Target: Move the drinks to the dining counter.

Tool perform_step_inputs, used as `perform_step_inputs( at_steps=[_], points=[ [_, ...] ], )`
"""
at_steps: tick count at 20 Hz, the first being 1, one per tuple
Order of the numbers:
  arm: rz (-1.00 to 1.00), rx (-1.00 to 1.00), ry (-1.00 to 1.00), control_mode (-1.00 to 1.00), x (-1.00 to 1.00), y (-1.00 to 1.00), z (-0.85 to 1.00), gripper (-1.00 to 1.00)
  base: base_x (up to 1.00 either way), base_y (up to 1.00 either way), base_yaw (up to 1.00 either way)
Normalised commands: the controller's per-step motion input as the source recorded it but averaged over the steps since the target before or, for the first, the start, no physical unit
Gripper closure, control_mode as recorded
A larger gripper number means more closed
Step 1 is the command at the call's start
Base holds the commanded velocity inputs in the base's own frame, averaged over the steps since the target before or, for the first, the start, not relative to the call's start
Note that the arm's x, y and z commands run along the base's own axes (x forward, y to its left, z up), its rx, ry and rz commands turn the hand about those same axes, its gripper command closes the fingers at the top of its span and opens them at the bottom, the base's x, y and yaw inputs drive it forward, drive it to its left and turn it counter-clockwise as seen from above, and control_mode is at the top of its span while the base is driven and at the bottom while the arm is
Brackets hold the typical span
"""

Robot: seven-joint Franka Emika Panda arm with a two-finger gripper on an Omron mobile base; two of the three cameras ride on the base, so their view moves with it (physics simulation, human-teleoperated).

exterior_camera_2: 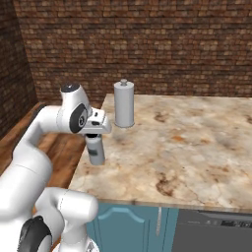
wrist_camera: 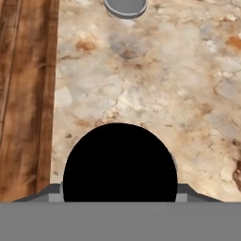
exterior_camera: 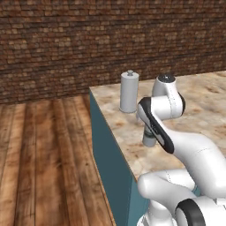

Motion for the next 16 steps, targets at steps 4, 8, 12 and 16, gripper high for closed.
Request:
perform_step_inputs(
  at_steps=[4, 8, 12, 16],
  points=[
    [0.0, 0.0, 0.01, -1.0, 0.13, 0.0, -0.22, 1.0, 0.0, 0.0, 0.0],
    [0.0, 0.0, 0.01, -1.0, 0.11, 0.0, -0.2, 1.0, 0.0, 0.0, 0.0],
    [0.0, 0.0, 0.01, -1.0, 0.09, 0.0, -0.19, 1.0, 0.0, 0.0, 0.0],
    [0.0, 0.0, 0.01, -1.0, 0.07, 0.0, -0.18, 1.0, 0.0, 0.0, 0.0]
  ],
)
